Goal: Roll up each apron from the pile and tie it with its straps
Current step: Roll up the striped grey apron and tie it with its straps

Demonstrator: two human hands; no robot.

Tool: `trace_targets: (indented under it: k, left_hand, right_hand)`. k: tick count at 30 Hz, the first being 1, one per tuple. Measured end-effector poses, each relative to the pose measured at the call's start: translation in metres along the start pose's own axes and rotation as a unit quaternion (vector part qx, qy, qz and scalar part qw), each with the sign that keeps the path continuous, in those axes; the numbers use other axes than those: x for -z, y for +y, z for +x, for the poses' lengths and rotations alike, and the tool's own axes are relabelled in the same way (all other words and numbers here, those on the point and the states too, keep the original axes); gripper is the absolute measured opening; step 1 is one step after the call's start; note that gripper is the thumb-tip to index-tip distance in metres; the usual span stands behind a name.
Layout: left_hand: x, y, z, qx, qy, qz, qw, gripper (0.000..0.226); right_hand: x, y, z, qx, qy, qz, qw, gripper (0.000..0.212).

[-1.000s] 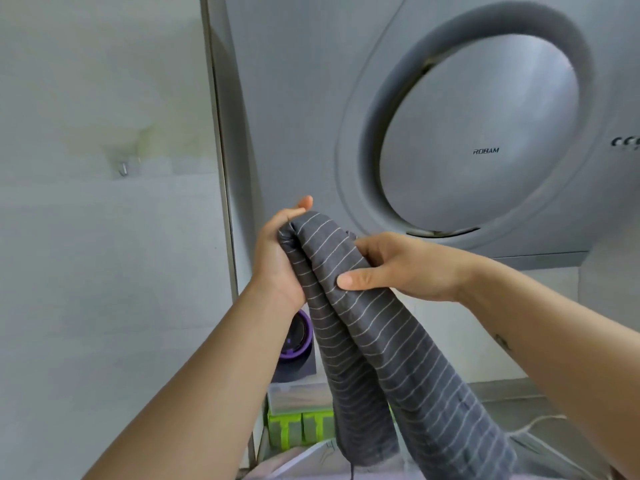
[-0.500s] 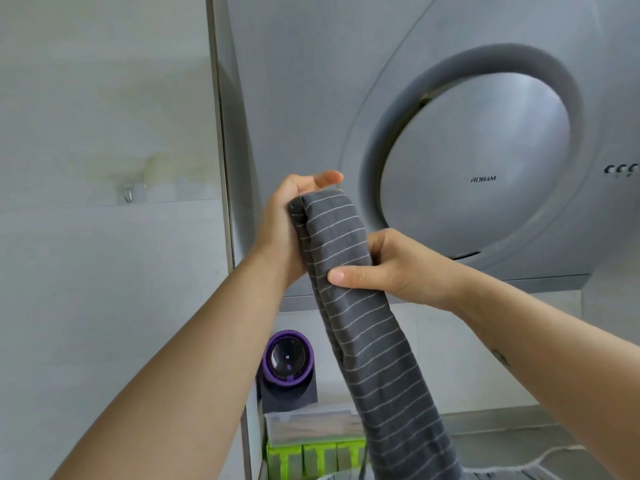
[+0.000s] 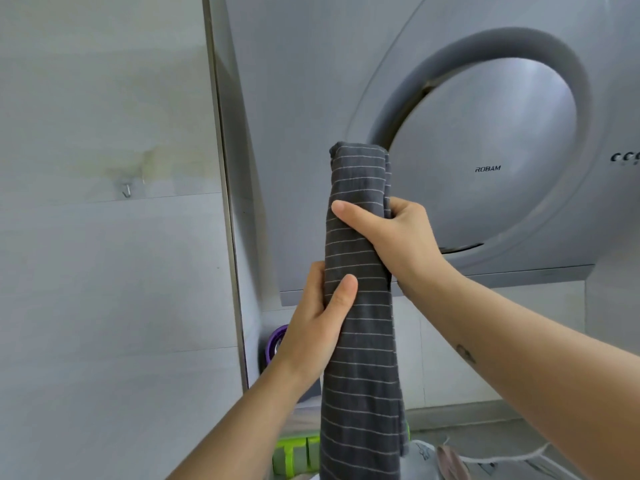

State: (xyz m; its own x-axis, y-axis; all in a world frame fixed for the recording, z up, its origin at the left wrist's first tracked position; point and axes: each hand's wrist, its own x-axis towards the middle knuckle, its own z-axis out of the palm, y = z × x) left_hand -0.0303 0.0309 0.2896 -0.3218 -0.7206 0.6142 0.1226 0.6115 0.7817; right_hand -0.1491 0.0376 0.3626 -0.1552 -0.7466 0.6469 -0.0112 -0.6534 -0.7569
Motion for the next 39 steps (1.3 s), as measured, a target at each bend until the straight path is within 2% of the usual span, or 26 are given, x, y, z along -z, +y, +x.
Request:
trace_targets:
  k: [3,8,12,15,18,21,23,25,26,28,30,32,34,35,36,37,39]
  left_hand:
    - [0.003,-0.001,-0.001,0.041,-0.020,-0.019,0.999,0.044]
    - [0.008,-0.005,0.002,0.105,-0.033,-0.072,0.991,0.043]
    - [0.007,-0.009,0.001,0.124,-0.033,-0.079,0.989,0.050]
    - [0.011,-0.013,0.004,0.125,-0.035,-0.063,0.990,0.043]
    - [0.018,-0.021,0.002,0.147,-0.028,-0.069,0.986,0.032]
    - [0.028,-0.034,-0.004,0.167,-0.023,-0.054,0.984,0.033]
    - [0.034,-0.045,-0.010,0.176,-0.029,-0.024,0.984,0.036]
    - [0.039,-0.054,-0.015,0.187,-0.033,0.002,0.982,0.035]
    - [0.043,-0.059,-0.016,0.192,-0.031,0.012,0.981,0.036]
    - [0.048,-0.064,-0.017,0.196,-0.027,0.032,0.980,0.041]
    - [0.051,-0.067,-0.016,0.197,-0.029,0.054,0.979,0.043]
    - [0.052,-0.071,-0.015,0.199,-0.012,0.060,0.978,0.041]
    - [0.053,-0.073,-0.012,0.193,0.023,0.061,0.979,0.030]
    - [0.054,-0.073,-0.010,0.192,0.040,0.060,0.979,0.028]
    - [0.055,-0.073,-0.009,0.190,0.049,0.060,0.979,0.028]
    - [0.055,-0.073,-0.007,0.189,0.053,0.061,0.979,0.028]
    - [0.052,-0.070,-0.006,0.175,0.034,0.080,0.981,0.023]
  right_hand:
    - [-0.004,0.005,-0.002,-0.031,0.029,0.055,0.998,0.020]
    - [-0.005,0.011,-0.001,-0.077,0.020,0.066,0.995,0.019]
    - [-0.005,0.016,0.000,-0.080,0.025,0.102,0.991,0.015]
    - [-0.004,0.023,0.004,-0.070,0.020,0.064,0.995,0.016]
    - [0.002,0.030,0.009,-0.086,-0.053,-0.063,0.993,0.029]
    - [0.018,0.034,0.015,-0.120,-0.201,-0.223,0.946,0.056]
    - [0.035,0.038,0.019,-0.152,-0.318,-0.269,0.896,0.048]
    - [0.053,0.045,0.023,-0.185,-0.375,-0.278,0.865,0.021]
    - [0.062,0.051,0.026,-0.192,-0.375,-0.285,0.861,0.012]
    - [0.075,0.064,0.032,-0.186,-0.350,-0.308,0.865,0.013]
    - [0.078,0.075,0.033,-0.174,-0.293,-0.360,0.868,0.014]
    - [0.073,0.089,0.028,-0.128,-0.155,-0.390,0.899,0.013]
    - [0.060,0.099,0.011,-0.074,0.049,-0.295,0.951,0.019]
    - [0.055,0.102,0.000,-0.082,0.095,-0.217,0.968,0.021]
    - [0.047,0.105,-0.012,-0.128,0.076,-0.143,0.978,0.029]
    - [0.039,0.108,-0.021,-0.197,-0.003,-0.092,0.976,0.041]
    - [0.023,0.114,-0.035,-0.308,-0.158,-0.067,0.936,0.067]
